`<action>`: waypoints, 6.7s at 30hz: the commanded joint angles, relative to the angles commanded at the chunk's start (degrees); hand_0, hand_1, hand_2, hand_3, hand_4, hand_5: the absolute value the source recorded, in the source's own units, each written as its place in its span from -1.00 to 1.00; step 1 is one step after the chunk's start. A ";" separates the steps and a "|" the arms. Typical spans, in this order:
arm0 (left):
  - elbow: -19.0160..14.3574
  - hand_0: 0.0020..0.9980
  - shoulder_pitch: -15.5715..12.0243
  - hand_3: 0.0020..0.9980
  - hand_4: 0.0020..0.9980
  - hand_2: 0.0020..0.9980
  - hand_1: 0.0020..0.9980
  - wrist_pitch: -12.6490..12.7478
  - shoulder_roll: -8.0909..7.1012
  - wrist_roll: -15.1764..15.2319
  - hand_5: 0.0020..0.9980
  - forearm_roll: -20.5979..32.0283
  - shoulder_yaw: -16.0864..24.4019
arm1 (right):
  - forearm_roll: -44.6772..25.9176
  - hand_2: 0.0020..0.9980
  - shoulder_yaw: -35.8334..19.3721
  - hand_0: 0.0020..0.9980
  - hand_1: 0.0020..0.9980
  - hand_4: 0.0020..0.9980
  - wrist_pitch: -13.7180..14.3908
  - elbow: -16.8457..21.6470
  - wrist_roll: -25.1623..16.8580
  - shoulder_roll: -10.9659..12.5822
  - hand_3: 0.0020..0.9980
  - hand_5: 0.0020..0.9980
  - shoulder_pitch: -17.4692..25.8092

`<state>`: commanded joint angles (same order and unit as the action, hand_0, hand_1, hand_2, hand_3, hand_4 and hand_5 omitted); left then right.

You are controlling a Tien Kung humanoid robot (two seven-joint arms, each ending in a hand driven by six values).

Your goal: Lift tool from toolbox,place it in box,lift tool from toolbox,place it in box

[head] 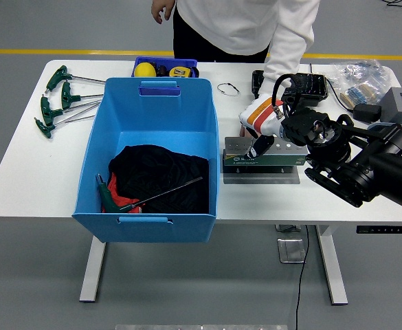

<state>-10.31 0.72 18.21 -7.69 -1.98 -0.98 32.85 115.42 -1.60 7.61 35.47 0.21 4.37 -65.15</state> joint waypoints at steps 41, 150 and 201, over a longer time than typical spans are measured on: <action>0.00 0.16 -0.79 0.57 0.71 0.35 0.18 0.14 -0.10 -0.60 0.56 -2.76 3.18 | -5.68 -1.00 -10.30 -1.00 -1.00 0.71 -4.81 8.51 -0.96 6.48 -0.93 0.20 -3.58; 0.00 0.24 -2.91 0.58 0.71 0.40 0.24 0.51 2.75 -3.57 0.58 -17.44 20.99 | -58.41 0.79 -93.44 0.76 0.72 1.00 -7.98 48.01 -10.56 6.13 0.84 0.85 68.82; 0.00 0.25 -2.42 0.59 0.72 0.39 0.24 0.59 3.26 -3.98 0.58 -24.93 27.66 | -55.57 0.70 -91.68 0.62 0.56 1.00 -8.09 46.81 -7.72 3.84 0.82 0.87 64.48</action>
<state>-10.31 -1.71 18.80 -4.42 -5.96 -25.91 60.51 59.85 -93.29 -0.48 82.28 -7.51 8.21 -0.67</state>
